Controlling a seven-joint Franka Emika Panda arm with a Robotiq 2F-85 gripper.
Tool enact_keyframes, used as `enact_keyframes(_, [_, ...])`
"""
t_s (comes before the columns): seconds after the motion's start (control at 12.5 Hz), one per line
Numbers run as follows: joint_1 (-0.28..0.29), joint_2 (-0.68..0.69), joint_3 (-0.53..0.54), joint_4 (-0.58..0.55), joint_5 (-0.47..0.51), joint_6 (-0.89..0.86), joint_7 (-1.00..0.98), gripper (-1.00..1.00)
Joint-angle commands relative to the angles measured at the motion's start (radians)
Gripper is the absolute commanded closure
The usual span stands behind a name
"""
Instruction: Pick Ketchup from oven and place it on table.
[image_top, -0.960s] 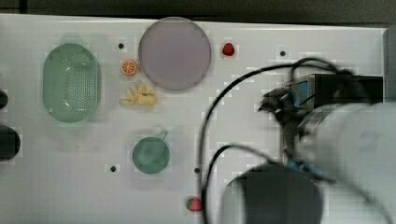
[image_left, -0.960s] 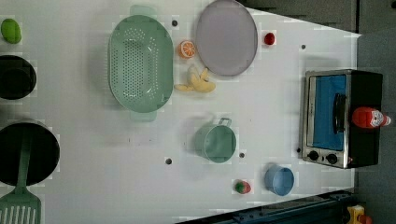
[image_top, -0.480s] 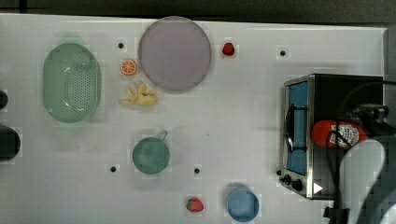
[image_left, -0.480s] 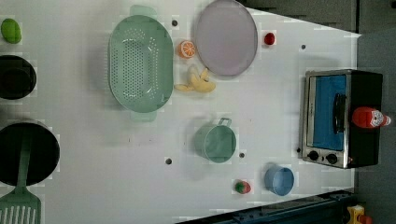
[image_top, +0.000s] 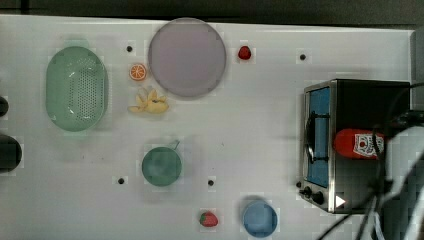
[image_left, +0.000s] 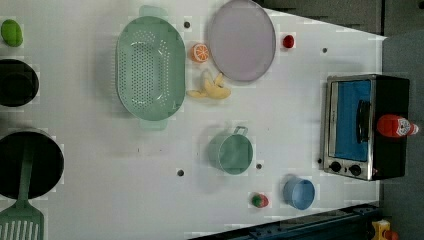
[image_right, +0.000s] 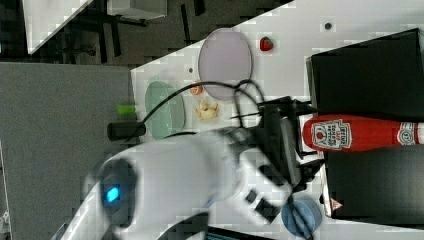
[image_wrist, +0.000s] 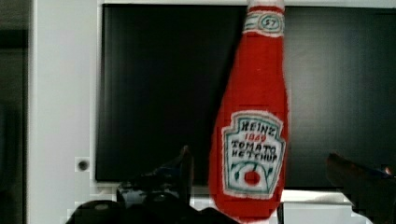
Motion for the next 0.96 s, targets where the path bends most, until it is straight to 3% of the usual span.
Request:
enact_keyframes(0.08, [-0.01,0.071,-0.001,-0.031,0.057,0.076,0.019,-1.0])
enact_keyframes(0.48, [-0.02,0.138,0.0,-0.043,0.098,0.079,0.019,-1.0])
enact_keyframes(0.56, [-0.02,0.139,0.001,-0.048,0.1,0.079,0.019,-0.49])
enact_keyframes(0.64, [-0.019,0.135,0.002,-0.045,0.1,0.079,0.019,-0.26])
enact_keyframes(0.96, [-0.009,0.111,0.002,0.0,0.086,0.077,0.018,-0.21])
